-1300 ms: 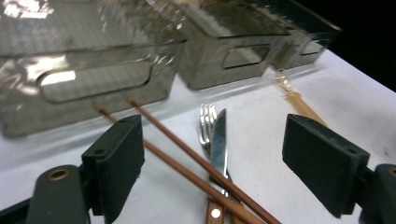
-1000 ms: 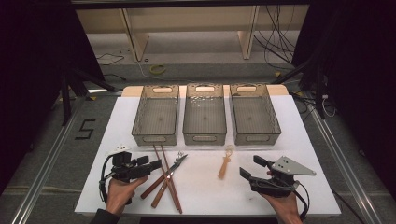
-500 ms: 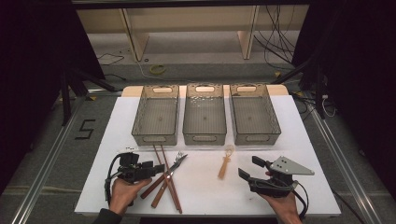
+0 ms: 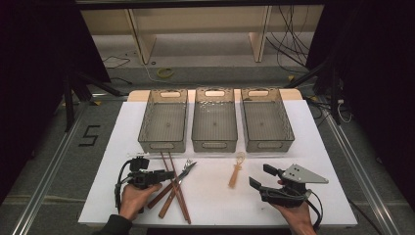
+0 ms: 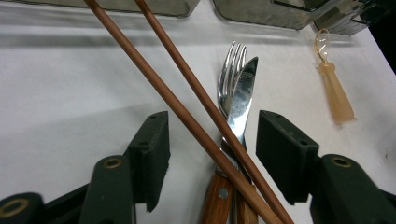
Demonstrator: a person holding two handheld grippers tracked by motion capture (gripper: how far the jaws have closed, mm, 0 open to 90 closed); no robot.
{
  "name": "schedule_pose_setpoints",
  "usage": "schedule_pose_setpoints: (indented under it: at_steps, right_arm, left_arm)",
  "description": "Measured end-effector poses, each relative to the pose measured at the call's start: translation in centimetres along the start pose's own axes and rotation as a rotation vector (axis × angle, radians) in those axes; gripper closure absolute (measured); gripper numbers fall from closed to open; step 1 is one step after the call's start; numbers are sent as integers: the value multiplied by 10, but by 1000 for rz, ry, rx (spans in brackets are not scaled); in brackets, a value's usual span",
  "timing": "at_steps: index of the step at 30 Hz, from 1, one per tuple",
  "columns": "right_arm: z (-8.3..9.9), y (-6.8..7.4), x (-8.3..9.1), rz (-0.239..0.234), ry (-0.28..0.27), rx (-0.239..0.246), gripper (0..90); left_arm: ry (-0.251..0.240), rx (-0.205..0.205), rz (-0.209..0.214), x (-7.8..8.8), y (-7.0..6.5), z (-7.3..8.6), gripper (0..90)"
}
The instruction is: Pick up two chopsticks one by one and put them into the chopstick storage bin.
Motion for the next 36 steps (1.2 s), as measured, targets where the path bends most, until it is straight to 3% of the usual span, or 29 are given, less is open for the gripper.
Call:
schedule_pose_setpoints:
  at_steps: [18, 36]
  right_arm:
    - [-1, 2, 1, -7, -3, 4, 300]
    - [-1, 2, -1, -11, 4, 10, 300]
  left_arm:
    - [39, 22, 16, -12, 1, -2, 529]
    - [33, 32, 60, -14, 3, -1, 696]
Point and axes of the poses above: each handheld gripper's, and its own axes: x roughly backward along the jaws, z roughly out of its underside, y roughly to its left, the point moved 7 cm from there along -x, roughly forward along the jaws, and after that the axes turned 15 degrees about y, right-handed, at the moved point
